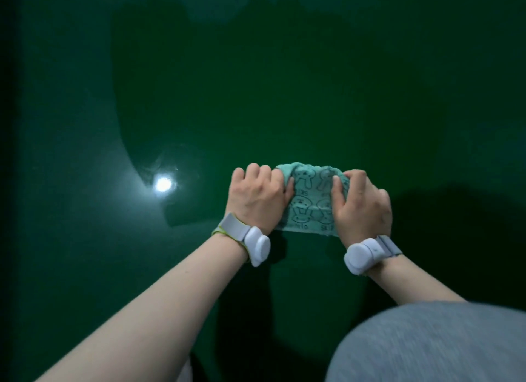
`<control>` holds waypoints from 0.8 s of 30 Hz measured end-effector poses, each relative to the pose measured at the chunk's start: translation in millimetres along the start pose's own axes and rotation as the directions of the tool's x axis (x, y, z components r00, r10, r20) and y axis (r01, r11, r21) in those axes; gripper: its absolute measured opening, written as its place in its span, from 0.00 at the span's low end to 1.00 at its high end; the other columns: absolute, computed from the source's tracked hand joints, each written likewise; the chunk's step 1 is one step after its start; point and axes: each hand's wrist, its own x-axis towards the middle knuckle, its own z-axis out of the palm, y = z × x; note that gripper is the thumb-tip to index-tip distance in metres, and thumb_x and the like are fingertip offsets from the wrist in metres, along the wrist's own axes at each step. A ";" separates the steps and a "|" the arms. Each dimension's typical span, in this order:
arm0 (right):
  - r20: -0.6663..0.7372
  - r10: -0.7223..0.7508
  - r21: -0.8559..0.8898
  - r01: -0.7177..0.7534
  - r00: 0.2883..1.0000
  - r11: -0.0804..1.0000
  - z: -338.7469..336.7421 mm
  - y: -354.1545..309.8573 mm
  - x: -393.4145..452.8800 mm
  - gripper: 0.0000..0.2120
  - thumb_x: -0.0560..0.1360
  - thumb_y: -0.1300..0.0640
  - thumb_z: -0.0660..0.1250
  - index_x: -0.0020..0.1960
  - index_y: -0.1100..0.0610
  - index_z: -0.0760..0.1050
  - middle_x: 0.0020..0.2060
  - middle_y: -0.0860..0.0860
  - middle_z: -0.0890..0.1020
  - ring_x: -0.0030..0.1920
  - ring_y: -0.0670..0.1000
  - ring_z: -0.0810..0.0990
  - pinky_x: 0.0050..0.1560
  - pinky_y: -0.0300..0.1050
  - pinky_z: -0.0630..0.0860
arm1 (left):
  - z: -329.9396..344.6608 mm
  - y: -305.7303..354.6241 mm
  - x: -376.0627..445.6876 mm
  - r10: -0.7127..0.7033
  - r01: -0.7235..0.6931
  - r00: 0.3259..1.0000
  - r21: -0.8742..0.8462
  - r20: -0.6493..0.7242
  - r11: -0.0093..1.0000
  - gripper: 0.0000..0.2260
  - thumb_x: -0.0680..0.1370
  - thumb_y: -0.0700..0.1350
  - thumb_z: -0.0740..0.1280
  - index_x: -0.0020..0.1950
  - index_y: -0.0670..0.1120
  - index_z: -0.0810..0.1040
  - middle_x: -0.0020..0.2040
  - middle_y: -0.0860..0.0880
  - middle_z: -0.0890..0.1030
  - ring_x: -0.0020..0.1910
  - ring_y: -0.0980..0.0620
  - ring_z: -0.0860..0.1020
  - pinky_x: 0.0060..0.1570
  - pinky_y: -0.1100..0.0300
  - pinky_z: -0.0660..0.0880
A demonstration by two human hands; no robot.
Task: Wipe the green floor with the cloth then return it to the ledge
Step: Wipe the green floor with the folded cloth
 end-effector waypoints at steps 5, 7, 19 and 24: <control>0.042 -0.174 -0.008 0.175 0.984 0.985 31.6 -86.0 32.1 0.13 0.85 0.49 0.60 0.51 0.59 0.74 0.38 0.53 0.80 0.33 0.58 0.77 0.38 0.52 0.69 | -12.4 -84.3 -11.2 -0.137 0.129 0.990 0.173 0.035 0.977 0.20 0.84 0.54 0.60 0.36 0.45 0.74 0.33 0.45 0.76 0.35 0.42 0.75 0.37 0.49 0.67; 0.054 -0.250 -0.015 0.251 0.967 0.968 43.4 -123.2 40.6 0.14 0.85 0.49 0.60 0.50 0.59 0.74 0.36 0.53 0.79 0.32 0.58 0.77 0.37 0.51 0.68 | -17.6 -117.0 -21.6 -0.209 0.193 0.977 0.230 0.044 0.954 0.20 0.84 0.54 0.60 0.37 0.45 0.74 0.34 0.44 0.77 0.35 0.42 0.75 0.37 0.49 0.67; 0.123 -0.631 0.158 0.612 0.766 0.775 82.2 -282.8 -13.9 0.12 0.85 0.50 0.57 0.52 0.58 0.72 0.36 0.50 0.74 0.31 0.54 0.68 0.37 0.50 0.62 | -51.8 -259.2 -145.6 -0.411 0.367 0.911 0.387 0.035 0.846 0.20 0.87 0.55 0.54 0.39 0.45 0.68 0.35 0.42 0.74 0.35 0.41 0.71 0.35 0.47 0.63; 0.058 -0.686 0.172 0.670 0.725 0.722 92.1 -294.5 -13.2 0.08 0.84 0.53 0.60 0.49 0.57 0.69 0.34 0.50 0.70 0.32 0.53 0.62 0.38 0.49 0.58 | -49.6 -266.7 -152.4 -0.484 0.424 0.875 0.440 0.028 0.792 0.20 0.86 0.54 0.55 0.39 0.45 0.69 0.35 0.43 0.73 0.35 0.41 0.71 0.35 0.47 0.64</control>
